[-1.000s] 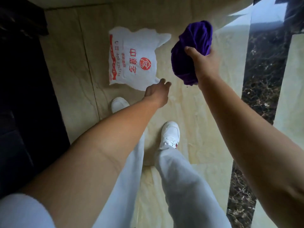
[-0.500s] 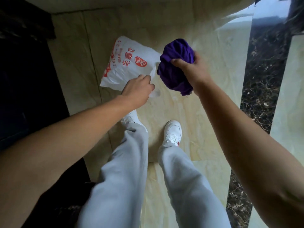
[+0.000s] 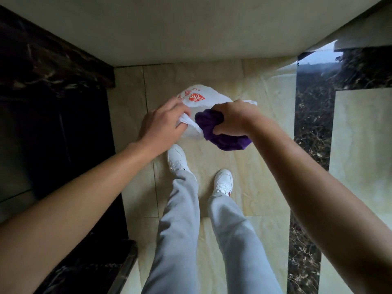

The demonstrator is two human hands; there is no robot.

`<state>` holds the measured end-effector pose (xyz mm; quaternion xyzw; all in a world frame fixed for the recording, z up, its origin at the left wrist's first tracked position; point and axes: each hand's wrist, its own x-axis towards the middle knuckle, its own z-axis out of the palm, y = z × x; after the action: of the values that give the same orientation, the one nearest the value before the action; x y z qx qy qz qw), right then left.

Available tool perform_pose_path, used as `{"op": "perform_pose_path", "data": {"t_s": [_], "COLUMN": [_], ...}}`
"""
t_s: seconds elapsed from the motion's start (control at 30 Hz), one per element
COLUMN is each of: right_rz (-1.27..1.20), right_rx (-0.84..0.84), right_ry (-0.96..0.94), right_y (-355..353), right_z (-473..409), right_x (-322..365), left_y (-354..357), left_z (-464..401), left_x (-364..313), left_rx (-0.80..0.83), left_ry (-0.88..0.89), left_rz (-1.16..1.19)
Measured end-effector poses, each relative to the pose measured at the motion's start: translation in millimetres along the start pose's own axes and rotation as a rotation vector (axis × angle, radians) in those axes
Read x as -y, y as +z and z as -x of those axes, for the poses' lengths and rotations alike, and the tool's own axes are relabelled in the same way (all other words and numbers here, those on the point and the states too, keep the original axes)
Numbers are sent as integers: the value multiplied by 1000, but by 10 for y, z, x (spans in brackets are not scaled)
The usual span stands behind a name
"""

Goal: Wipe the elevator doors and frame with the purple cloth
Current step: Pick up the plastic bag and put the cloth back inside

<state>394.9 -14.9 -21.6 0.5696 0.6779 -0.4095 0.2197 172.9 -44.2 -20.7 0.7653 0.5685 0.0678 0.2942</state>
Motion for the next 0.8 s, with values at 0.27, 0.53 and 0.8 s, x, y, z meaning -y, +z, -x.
{"op": "perform_pose_path", "data": {"t_s": [0.27, 0.53, 0.8], "right_rz": [-477, -1614, -1063], "right_rx": [168, 290, 238], "right_ry": [195, 384, 333], "right_y": [-201, 1, 22], "right_z": [-105, -253, -267], "right_x": [196, 211, 650], "left_y": [-127, -308, -399], "left_z": [210, 198, 53], "left_x": [-269, -288, -327], "left_rx": [66, 10, 17], "left_ry": [146, 200, 329], "left_rz": [111, 205, 166]}}
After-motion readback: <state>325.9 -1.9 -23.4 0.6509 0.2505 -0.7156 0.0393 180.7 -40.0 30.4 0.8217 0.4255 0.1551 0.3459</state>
